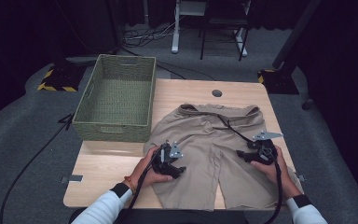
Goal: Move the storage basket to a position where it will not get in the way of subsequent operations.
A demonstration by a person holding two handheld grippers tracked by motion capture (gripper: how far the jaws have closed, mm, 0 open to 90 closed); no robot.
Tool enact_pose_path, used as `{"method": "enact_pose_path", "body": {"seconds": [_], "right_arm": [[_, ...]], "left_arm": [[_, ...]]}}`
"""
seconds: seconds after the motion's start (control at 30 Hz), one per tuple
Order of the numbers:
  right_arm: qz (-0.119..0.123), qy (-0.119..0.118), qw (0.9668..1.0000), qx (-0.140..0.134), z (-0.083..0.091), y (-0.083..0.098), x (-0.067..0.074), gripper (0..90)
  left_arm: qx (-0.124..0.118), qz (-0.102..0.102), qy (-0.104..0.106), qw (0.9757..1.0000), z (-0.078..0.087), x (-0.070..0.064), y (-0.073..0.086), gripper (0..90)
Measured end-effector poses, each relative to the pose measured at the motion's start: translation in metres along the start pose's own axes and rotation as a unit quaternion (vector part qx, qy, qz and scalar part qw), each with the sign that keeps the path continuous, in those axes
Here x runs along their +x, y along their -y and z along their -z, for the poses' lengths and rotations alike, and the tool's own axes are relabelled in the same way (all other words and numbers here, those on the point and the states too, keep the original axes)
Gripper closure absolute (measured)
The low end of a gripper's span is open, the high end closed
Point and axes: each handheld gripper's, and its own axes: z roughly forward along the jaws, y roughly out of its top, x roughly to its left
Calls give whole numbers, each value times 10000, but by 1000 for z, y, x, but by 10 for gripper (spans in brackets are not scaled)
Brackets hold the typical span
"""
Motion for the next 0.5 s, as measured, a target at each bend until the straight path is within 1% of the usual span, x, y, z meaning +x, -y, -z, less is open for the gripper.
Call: {"method": "enact_pose_path", "body": {"seconds": [0.03, 0.07, 0.1, 0.13, 0.2, 0.23, 0.3, 0.37, 0.4, 0.43, 0.5], "right_arm": [[-45, -20, 10000, -9, -6, -4, -1, 338], [-51, 31, 10000, -17, -12, -7, -2, 343], [-71, 63, 9999, 37, -18, -11, -4, 340], [-70, 56, 9999, 79, -23, -13, -5, 328], [59, 68, 10000, -1, -32, -19, -8, 329], [124, 153, 9998, -80, -38, -22, -11, 328], [40, 208, 9997, -130, -45, -29, -17, 326], [-38, 334, 9993, -168, -55, -38, -22, 315], [-63, 378, 9991, -174, -58, -42, -24, 311], [-101, 414, 9989, -169, -61, -45, -25, 308], [-168, 511, 9985, -133, -68, -53, -28, 294]], "left_arm": [[-27, 39, 46, 10000, -2, 2, -1, 262], [-56, 30, 62, 10000, -4, 4, -2, 259], [-55, 55, 76, 9999, -6, 5, -4, 253], [-66, 126, 132, 9998, -10, 8, -7, 247], [-62, 163, 101, 9998, -17, 12, -15, 224], [-93, 169, 94, 9998, -21, 14, -18, 222], [-217, 199, 103, 9995, -30, 19, -24, 206], [-205, 175, 89, 9996, -37, 26, -33, 194], [-225, 217, 66, 9995, -41, 29, -36, 191], [-219, 277, 13, 9994, -46, 35, -43, 189], [-73, 319, -33, 9995, -53, 44, -54, 187]]}}
